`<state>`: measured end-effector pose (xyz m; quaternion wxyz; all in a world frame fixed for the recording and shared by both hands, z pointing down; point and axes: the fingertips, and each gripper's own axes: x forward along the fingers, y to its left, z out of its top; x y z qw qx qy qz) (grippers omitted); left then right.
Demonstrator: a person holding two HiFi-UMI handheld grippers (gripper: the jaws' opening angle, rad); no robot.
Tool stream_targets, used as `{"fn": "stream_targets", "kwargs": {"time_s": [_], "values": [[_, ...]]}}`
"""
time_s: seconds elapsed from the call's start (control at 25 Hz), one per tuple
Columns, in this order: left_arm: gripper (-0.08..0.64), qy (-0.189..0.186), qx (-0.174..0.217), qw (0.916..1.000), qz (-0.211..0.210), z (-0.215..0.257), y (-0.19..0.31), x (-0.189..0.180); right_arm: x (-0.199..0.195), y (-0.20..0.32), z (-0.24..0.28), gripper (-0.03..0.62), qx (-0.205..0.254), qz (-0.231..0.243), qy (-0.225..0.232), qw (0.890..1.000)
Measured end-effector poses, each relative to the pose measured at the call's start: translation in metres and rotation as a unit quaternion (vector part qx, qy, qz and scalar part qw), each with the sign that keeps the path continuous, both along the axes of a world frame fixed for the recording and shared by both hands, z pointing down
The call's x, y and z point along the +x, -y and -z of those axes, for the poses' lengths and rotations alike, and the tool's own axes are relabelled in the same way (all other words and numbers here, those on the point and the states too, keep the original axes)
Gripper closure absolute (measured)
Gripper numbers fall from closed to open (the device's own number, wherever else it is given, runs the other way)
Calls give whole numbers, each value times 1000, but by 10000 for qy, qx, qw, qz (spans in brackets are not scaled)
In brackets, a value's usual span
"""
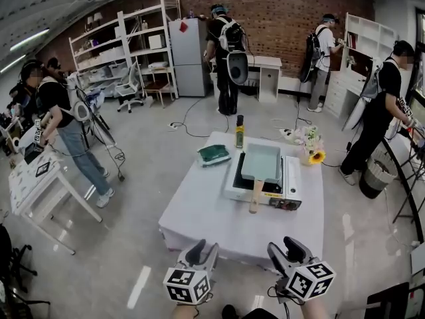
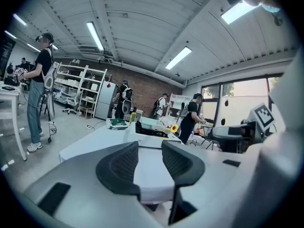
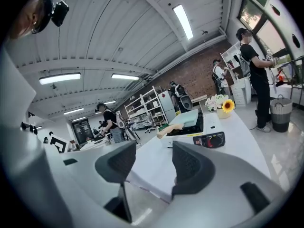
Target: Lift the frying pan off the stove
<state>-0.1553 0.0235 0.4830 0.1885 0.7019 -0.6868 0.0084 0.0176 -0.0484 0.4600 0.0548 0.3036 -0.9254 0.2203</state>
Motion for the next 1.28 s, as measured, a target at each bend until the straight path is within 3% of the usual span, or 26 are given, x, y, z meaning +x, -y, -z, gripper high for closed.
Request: {"fn": "stream_targets", "kwargs": {"time_s": [0.32, 0.92, 1.28], "values": [[428, -118, -85, 9999, -52, -11, 30, -19, -19, 29, -4, 367, -158, -40, 65, 9998], [428, -11, -178, 9998, 12, -19, 125, -55, -39, 124, -12, 368, -357, -140, 440, 9983], [428, 75, -160, 9998, 51, -9, 179, -62, -49, 171, -10, 370, -588, 62, 620, 9963]]}}
